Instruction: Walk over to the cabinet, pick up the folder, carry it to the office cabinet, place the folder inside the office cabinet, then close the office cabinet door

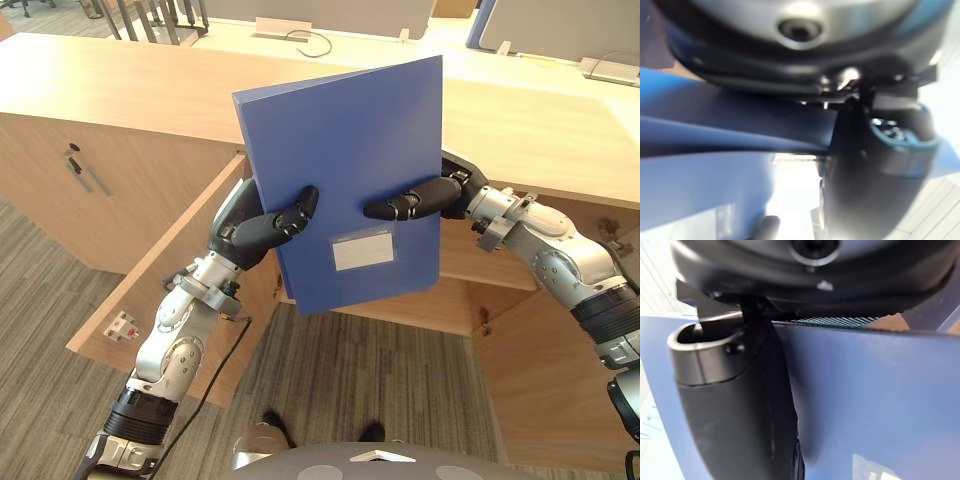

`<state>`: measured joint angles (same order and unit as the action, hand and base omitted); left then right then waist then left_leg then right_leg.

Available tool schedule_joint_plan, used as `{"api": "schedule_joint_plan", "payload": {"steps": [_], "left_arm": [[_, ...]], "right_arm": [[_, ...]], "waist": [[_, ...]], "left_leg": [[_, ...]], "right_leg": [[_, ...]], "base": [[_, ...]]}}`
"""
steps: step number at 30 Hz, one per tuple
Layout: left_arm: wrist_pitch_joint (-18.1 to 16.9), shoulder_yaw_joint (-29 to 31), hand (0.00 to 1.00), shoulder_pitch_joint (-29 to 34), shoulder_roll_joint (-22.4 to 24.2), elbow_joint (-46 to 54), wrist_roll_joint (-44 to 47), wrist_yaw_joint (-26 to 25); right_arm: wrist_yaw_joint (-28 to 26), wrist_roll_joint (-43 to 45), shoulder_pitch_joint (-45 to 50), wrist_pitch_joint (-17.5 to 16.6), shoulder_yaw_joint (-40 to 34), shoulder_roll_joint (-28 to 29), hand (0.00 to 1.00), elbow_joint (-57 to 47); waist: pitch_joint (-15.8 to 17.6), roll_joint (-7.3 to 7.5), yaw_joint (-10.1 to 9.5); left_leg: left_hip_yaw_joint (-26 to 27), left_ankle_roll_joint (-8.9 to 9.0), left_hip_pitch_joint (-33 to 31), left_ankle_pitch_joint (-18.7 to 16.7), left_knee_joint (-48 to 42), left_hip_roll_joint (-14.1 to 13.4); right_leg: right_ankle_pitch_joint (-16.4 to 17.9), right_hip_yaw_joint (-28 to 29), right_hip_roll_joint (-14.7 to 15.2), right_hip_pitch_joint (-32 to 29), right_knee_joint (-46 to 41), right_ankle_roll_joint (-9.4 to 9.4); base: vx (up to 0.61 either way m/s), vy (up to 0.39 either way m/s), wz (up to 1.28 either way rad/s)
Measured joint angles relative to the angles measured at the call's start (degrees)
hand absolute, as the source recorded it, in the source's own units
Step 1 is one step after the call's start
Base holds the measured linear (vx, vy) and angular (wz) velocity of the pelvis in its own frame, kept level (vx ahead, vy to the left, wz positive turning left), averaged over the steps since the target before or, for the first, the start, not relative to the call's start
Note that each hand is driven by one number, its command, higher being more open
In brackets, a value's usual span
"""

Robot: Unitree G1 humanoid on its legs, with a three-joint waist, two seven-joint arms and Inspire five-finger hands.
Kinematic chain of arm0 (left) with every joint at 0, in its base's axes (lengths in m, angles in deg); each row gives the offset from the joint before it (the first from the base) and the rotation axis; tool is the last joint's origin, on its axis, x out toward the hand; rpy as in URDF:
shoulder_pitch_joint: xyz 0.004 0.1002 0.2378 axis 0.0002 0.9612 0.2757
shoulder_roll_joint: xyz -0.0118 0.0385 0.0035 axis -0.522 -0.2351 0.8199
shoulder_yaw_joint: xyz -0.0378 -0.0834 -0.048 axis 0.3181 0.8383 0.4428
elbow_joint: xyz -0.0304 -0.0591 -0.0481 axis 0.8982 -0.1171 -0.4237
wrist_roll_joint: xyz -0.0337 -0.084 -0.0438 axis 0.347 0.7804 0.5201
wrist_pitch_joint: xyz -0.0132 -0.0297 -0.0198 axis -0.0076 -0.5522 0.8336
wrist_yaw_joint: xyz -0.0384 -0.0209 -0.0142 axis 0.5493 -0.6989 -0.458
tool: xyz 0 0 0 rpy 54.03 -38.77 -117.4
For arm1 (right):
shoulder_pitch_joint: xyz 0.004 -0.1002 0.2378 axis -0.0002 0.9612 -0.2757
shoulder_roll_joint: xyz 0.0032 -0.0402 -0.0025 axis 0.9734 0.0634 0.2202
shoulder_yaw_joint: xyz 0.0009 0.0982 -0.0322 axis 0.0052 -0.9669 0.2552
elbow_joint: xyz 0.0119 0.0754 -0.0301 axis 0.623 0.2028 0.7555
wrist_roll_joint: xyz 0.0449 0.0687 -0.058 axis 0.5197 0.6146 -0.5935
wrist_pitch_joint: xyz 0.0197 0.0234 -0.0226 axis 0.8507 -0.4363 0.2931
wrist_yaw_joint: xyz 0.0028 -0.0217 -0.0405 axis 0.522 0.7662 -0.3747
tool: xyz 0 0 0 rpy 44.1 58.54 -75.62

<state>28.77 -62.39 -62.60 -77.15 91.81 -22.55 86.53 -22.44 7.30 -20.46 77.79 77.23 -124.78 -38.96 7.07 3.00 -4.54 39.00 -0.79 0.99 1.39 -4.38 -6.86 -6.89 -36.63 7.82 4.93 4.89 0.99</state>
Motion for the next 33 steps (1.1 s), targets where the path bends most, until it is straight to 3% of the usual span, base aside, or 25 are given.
{"api": "schedule_joint_plan", "payload": {"steps": [3, 4, 14, 19, 24, 29, 33], "left_arm": [[-0.13, -0.08, 0.0, 0.0, -0.01, -0.5, 1.03, -0.15], [-0.13, -0.07, 1.0, 0.0, -0.01, -0.73, 1.04, -0.37], [0.13, 0.97, 1.0, 0.85, 0.53, -1.68, 1.13, -0.94], [0.46, 4.09, 1.0, 5.82, 5.01, -5.73, 1.13, 0.32], [1.7, 5.17, 1.0, 8.51, 6.42, -15.42, -0.23, 2.98], [2.76, 5.73, 1.0, 10.26, 8.64, -22.61, -9.33, 2.96], [2.96, 6.18, 1.0, 11.75, 11.91, -27.05, -14.46, 2.66]], "right_arm": [[0.31, 0.96, 0.06, 0.0, -0.02, 0.58, 0.0, -0.22], [0.31, 1.16, 0.29, -0.01, -0.04, 0.73, 0.0, -0.31], [1.21, 0.69, 11.15, -0.12, -5.9, 9.47, 0.0, -1.97], [1.24, -2.47, 16.68, 0.93, -5.7, 14.53, 0.0, -1.71], [1.24, -7.45, 16.93, 4.07, -4.11, 15.54, 0.0, 0.93], [1.24, -12.65, 18.32, 5.52, -3.46, 14.12, 0.0, 1.03], [1.05, -12.75, 22.24, 5.39, -8.53, 13.8, 0.0, 0.9]], "waist": [[-0.01, 0.0, -0.01], [-0.03, -0.03, 0.02], [-0.16, -0.17, 0.81], [-0.17, -0.17, 1.61], [-0.19, -0.14, 1.41], [-0.2, -0.1, 1.12], [-0.41, 0.14, 1.43]], "left_leg": [[-0.22, 0.23, -0.63, -0.17, -0.71, -0.51], [-0.25, 0.24, -0.7, -0.18, -0.85, -0.65], [-1.02, 0.2, -1.71, -0.15, -1.53, -0.84], [-0.97, 0.21, -1.74, -0.2, -1.5, -0.83], [-0.65, 0.56, -1.74, -0.51, -1.19, -0.91], [0.03, 0.41, -1.82, -0.45, -0.31, -0.7], [0.08, 0.02, -2.5, -0.23, -0.33, -0.65]], "right_leg": [[0.09, -0.12, 0.0, -0.35, 0.0, -0.14], [0.09, -0.13, 0.0, -0.34, 0.0, -0.16], [0.24, -0.76, -0.03, -0.65, 0.01, -0.35], [0.21, -0.65, -0.18, -0.79, 0.02, -0.34], [0.34, -0.19, -0.37, -1.44, 0.04, -0.05], [0.11, 0.6, -0.18, -2.02, 0.03, 0.24], [-0.08, 0.66, -0.13, -2.77, 0.02, 0.14]], "base": [[-0.01, 0.011, 0.01], [0.0, 0.0, 0.0], [0.02, 0.021, 0.03], [0.02, 0.016, -0.01], [-0.01, 0.01, -0.03], [0.02, 0.037, -0.07], [0.02, 0.029, 0.0]]}}
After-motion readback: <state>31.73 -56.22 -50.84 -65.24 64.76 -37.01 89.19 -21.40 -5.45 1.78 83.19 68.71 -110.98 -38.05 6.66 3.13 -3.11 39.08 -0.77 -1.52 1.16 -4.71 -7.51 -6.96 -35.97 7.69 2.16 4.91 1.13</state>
